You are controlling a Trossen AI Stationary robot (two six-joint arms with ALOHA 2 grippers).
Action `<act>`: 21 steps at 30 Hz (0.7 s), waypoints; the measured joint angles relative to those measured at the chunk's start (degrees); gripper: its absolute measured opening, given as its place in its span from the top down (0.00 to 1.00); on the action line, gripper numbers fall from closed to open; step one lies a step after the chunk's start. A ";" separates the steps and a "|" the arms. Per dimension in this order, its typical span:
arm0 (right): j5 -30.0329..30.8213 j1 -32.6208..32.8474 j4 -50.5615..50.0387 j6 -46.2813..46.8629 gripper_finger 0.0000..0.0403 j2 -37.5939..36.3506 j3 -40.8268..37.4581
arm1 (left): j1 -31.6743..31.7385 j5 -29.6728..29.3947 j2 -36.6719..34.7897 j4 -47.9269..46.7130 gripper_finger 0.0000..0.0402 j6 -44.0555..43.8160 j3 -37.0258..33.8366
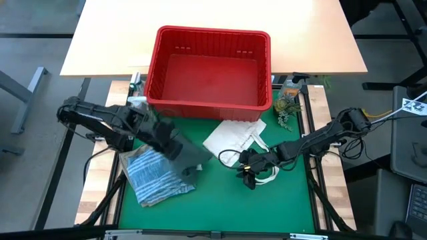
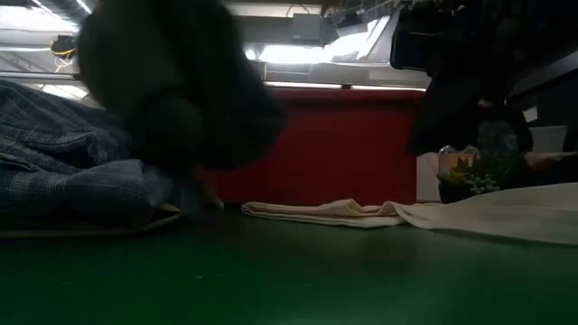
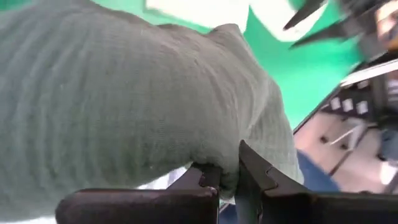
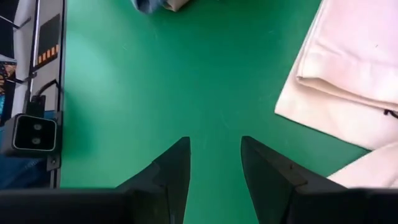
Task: Fold Laundry from Bin
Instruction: Stack the folded green polo shirt on top of the blue polo shirt
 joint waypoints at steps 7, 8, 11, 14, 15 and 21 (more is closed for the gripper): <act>0.02 -0.02 4.92 -0.02 0.65 1.74 0.05 | -10.63 0.78 0.20 -8.09 0.97 -12.28 0.00; 0.10 -0.02 5.16 -0.04 0.65 1.84 0.09 | -12.29 0.78 0.30 -8.87 0.97 -14.12 0.00; 1.15 -0.02 7.29 -0.19 0.65 2.36 0.05 | -16.72 0.81 1.01 -10.51 0.96 -19.56 0.00; 2.04 -0.02 8.06 -0.22 0.65 2.65 0.02 | -20.83 0.81 2.18 -11.36 0.96 -24.12 0.00; 2.12 -0.04 9.15 -0.24 0.65 2.91 0.03 | -22.04 0.81 2.66 -11.52 0.96 -25.41 0.00; 2.18 -0.02 10.57 -1.70 0.65 3.03 0.04 | -28.00 3.06 6.76 -12.04 0.96 -30.71 0.00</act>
